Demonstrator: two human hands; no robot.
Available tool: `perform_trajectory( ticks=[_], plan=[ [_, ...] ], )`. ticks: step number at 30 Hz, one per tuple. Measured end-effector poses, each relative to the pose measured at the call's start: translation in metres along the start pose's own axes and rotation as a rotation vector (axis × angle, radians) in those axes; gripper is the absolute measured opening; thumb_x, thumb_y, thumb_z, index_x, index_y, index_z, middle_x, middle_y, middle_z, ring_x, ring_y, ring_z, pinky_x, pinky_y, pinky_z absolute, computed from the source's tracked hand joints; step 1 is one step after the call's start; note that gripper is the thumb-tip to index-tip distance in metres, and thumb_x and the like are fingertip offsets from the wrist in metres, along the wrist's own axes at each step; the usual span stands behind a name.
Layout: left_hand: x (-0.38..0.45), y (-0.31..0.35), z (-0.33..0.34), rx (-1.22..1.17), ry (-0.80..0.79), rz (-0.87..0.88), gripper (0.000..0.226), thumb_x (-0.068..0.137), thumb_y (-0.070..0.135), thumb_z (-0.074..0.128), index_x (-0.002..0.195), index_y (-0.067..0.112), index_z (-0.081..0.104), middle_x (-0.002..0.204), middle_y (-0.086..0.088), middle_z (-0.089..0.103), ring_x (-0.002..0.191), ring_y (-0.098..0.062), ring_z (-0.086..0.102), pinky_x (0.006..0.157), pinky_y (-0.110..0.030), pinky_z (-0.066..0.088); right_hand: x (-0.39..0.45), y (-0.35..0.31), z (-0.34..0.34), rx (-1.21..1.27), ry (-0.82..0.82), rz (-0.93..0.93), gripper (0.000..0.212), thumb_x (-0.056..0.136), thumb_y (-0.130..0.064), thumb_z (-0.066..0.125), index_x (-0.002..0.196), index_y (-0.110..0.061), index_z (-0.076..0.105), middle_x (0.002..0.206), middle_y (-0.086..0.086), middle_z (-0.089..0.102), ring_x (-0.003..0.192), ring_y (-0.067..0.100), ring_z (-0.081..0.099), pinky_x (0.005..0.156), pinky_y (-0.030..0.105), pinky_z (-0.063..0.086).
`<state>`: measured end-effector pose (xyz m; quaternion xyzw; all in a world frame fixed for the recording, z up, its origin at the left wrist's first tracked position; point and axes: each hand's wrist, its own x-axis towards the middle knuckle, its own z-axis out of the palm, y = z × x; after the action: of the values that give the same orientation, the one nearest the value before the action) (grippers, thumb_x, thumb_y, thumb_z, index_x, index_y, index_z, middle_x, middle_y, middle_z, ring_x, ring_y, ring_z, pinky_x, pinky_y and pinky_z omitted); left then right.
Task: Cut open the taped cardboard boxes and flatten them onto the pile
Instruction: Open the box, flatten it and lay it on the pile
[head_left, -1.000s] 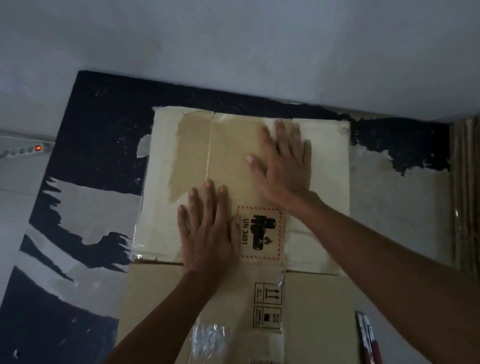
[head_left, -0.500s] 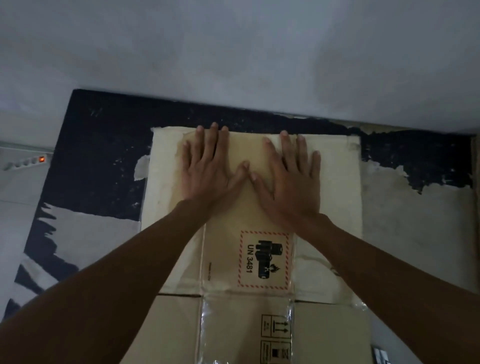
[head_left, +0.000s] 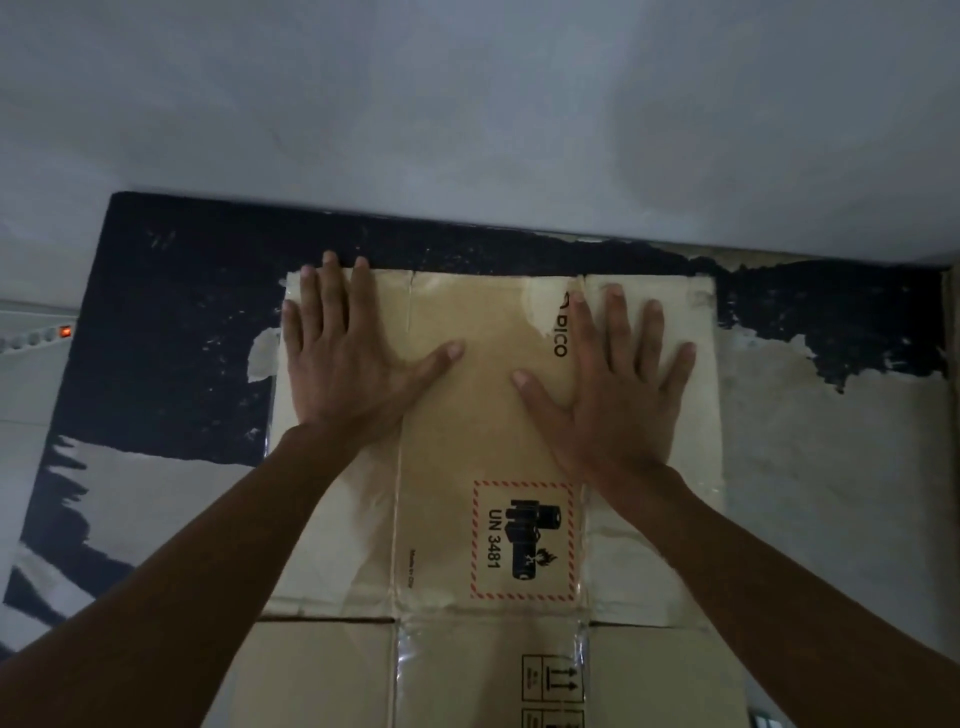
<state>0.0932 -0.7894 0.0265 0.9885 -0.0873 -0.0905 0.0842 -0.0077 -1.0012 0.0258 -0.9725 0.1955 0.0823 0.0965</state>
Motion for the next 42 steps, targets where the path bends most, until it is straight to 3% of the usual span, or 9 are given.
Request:
perform_trajectory(
  ticks=[8, 11, 14, 18, 24, 28, 31, 38, 42],
  plan=[
    [-0.028, -0.029, -0.008, -0.229, 0.047, 0.124, 0.086, 0.097, 0.064, 0.032, 0.159, 0.016, -0.001, 0.167, -0.003, -0.01, 0.152, -0.019, -0.015, 0.123, -0.041, -0.008, 0.003, -0.001, 0.0, 0.035, -0.031, -0.029, 0.092, 0.085, -0.085, 0.019, 0.156, -0.035, -0.009, 0.164, 0.0, -0.016, 0.149, 0.033, -0.021, 0.115, 0.066, -0.007],
    [-0.086, -0.044, -0.012, -0.297, 0.168, -0.15, 0.065, 0.099, 0.046, 0.052, 0.151, 0.012, 0.033, 0.158, -0.012, 0.032, 0.148, -0.03, 0.023, 0.122, -0.048, 0.02, 0.003, 0.004, -0.005, 0.038, -0.069, -0.062, 0.09, 0.086, -0.082, 0.021, 0.155, -0.035, -0.011, 0.163, -0.002, -0.021, 0.147, 0.031, -0.026, 0.116, 0.063, -0.011],
    [-0.135, -0.044, -0.021, -0.368, 0.177, -0.468, 0.043, 0.095, 0.036, 0.062, 0.127, 0.009, 0.053, 0.125, -0.014, 0.06, 0.12, -0.035, 0.049, 0.096, -0.048, 0.043, -0.004, 0.02, -0.019, 0.219, -0.072, -0.124, 0.089, 0.09, -0.067, 0.044, 0.157, -0.031, -0.002, 0.166, -0.001, -0.006, 0.152, 0.026, -0.011, 0.12, 0.056, -0.002],
    [-0.177, -0.043, -0.027, -0.394, 0.11, -0.513, 0.058, 0.091, 0.037, 0.068, 0.136, 0.004, 0.051, 0.13, -0.018, 0.057, 0.121, -0.035, 0.05, 0.101, -0.049, 0.04, -0.054, 0.056, -0.037, 0.364, 0.157, 0.328, 0.076, 0.083, -0.047, 0.069, 0.145, -0.017, 0.036, 0.142, 0.015, 0.043, 0.13, 0.036, 0.04, 0.096, 0.048, 0.044],
    [-0.168, -0.045, -0.027, -0.511, -0.088, -0.697, 0.094, 0.068, 0.065, 0.078, 0.13, 0.002, 0.048, 0.124, -0.019, 0.057, 0.109, -0.037, 0.058, 0.089, -0.051, 0.054, -0.138, 0.074, -0.025, 0.427, -0.027, 0.6, 0.061, 0.081, -0.046, 0.073, 0.122, -0.009, 0.046, 0.12, 0.019, 0.053, 0.109, 0.041, 0.053, 0.082, 0.044, 0.047],
    [-0.161, -0.053, -0.039, -0.811, -0.126, -0.763, 0.069, 0.078, 0.038, 0.083, 0.122, -0.006, 0.054, 0.111, -0.016, 0.061, 0.093, -0.033, 0.058, 0.079, -0.044, 0.053, -0.138, 0.078, -0.021, 0.627, -0.082, 0.698, 0.068, 0.069, -0.047, 0.081, 0.117, -0.007, 0.054, 0.113, 0.014, 0.062, 0.102, 0.035, 0.062, 0.083, 0.042, 0.053],
    [-0.162, -0.065, -0.05, -1.029, -0.165, -0.746, 0.049, 0.084, 0.025, 0.079, 0.115, -0.009, 0.063, 0.111, -0.022, 0.067, 0.094, -0.039, 0.063, 0.084, -0.048, 0.055, -0.132, 0.089, -0.015, 0.858, -0.174, 0.699, 0.066, 0.065, -0.047, 0.081, 0.113, -0.004, 0.065, 0.106, 0.012, 0.071, 0.092, 0.029, 0.068, 0.082, 0.045, 0.059],
    [-0.192, -0.063, -0.071, -0.913, -0.13, -0.418, 0.038, 0.101, 0.026, 0.054, 0.133, 0.005, 0.052, 0.121, -0.015, 0.061, 0.106, -0.034, 0.058, 0.092, -0.051, 0.052, -0.151, 0.062, -0.047, 0.774, -0.191, 0.429, 0.042, 0.098, -0.035, 0.057, 0.134, -0.016, 0.047, 0.13, 0.013, 0.055, 0.113, 0.028, 0.054, 0.096, 0.036, 0.046],
    [-0.209, -0.068, -0.09, -0.879, -0.012, -0.338, 0.031, 0.101, 0.024, 0.054, 0.124, 0.003, 0.057, 0.115, -0.015, 0.064, 0.103, -0.034, 0.062, 0.085, -0.046, 0.053, -0.165, 0.037, -0.071, 0.904, -0.123, 0.334, 0.018, 0.101, -0.016, 0.051, 0.119, -0.011, 0.051, 0.119, 0.008, 0.06, 0.098, 0.019, 0.056, 0.075, 0.027, 0.044]
  ],
)
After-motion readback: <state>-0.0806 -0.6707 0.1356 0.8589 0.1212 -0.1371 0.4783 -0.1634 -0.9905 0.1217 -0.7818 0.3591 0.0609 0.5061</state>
